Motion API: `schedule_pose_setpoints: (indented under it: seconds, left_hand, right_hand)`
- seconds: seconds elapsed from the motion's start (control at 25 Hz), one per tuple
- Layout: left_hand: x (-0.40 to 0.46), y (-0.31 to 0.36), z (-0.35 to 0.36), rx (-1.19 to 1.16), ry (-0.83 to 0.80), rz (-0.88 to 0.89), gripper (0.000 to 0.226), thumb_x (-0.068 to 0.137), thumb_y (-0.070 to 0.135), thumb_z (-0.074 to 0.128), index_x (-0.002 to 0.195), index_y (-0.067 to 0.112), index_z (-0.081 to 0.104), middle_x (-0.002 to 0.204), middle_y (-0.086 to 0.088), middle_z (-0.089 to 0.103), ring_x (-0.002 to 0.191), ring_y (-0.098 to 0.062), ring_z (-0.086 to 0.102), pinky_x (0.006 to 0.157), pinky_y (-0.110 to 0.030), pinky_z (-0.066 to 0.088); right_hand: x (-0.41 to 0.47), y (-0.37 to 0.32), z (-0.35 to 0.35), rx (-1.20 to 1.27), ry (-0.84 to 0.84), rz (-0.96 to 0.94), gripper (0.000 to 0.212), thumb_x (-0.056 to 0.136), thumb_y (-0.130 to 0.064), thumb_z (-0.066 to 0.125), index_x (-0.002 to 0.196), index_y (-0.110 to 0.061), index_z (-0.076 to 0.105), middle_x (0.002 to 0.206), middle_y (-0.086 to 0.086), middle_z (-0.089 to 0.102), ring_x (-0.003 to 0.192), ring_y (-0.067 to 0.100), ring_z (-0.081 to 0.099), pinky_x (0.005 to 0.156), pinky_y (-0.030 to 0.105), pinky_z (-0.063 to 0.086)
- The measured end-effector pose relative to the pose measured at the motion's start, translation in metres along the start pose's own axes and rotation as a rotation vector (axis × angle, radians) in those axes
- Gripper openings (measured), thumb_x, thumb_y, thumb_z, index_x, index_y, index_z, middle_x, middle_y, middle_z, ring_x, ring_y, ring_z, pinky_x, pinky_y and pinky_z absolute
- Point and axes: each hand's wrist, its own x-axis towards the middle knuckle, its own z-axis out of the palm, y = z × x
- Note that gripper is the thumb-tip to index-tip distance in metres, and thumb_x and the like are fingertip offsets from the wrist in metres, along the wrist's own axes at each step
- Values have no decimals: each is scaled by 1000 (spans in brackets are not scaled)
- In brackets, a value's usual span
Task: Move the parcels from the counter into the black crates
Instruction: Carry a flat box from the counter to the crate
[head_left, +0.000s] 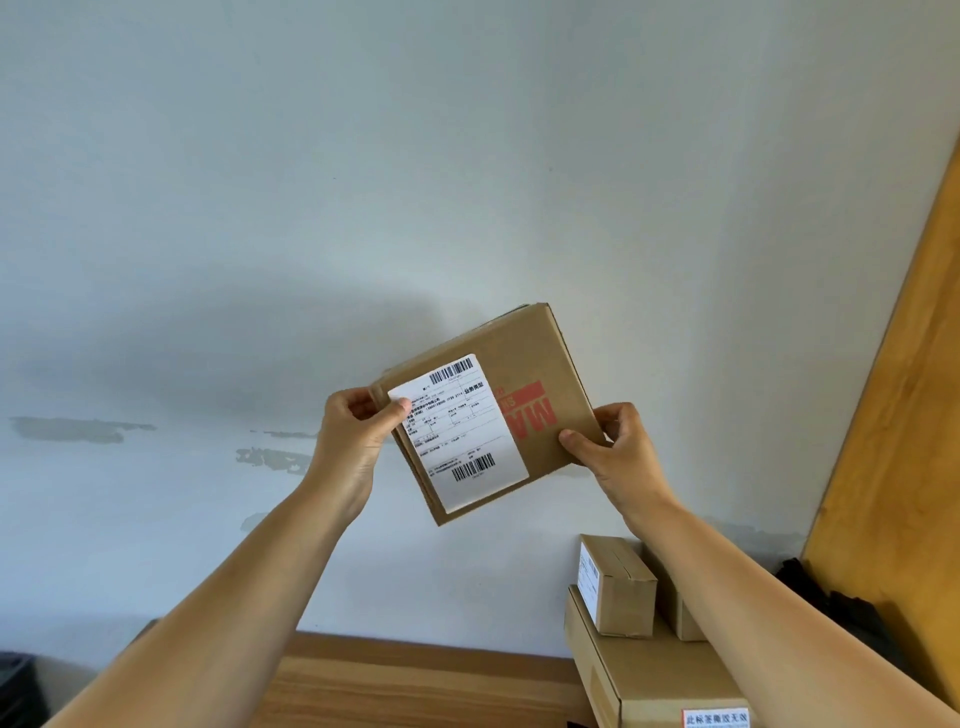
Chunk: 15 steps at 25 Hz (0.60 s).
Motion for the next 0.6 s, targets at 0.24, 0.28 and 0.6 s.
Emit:
schedule_pose_setpoints:
  seconds: [0.24, 0.28, 0.6]
  left_hand:
    - [0, -7, 1, 46, -113, 38, 61, 72, 7, 69, 126, 30, 55, 129, 4, 60, 124, -10, 52, 98, -38, 46]
    - [-1, -8, 2, 73, -114, 32, 65, 69, 9, 67, 126, 37, 55, 129, 4, 59, 124, -10, 52, 97, -36, 46]
    - [-16, -3, 9, 125, -133, 14, 62, 85, -11, 55, 136, 25, 51, 123, 6, 64, 116, -5, 57, 77, -19, 53]
  right_hand:
    - [-10, 9, 0, 12, -78, 30, 46, 83, -20, 74, 120, -33, 50, 101, -1, 66, 90, 20, 69, 89, 42, 55]
    - [-12, 12, 1, -4, -90, 34, 48, 82, -20, 75, 120, -36, 49, 100, -1, 66, 90, 19, 69, 89, 42, 55]
    - [-17, 26, 0, 36, -188, 118, 63, 84, -22, 74, 135, -36, 40, 99, 5, 65, 91, 28, 69, 81, 41, 55]
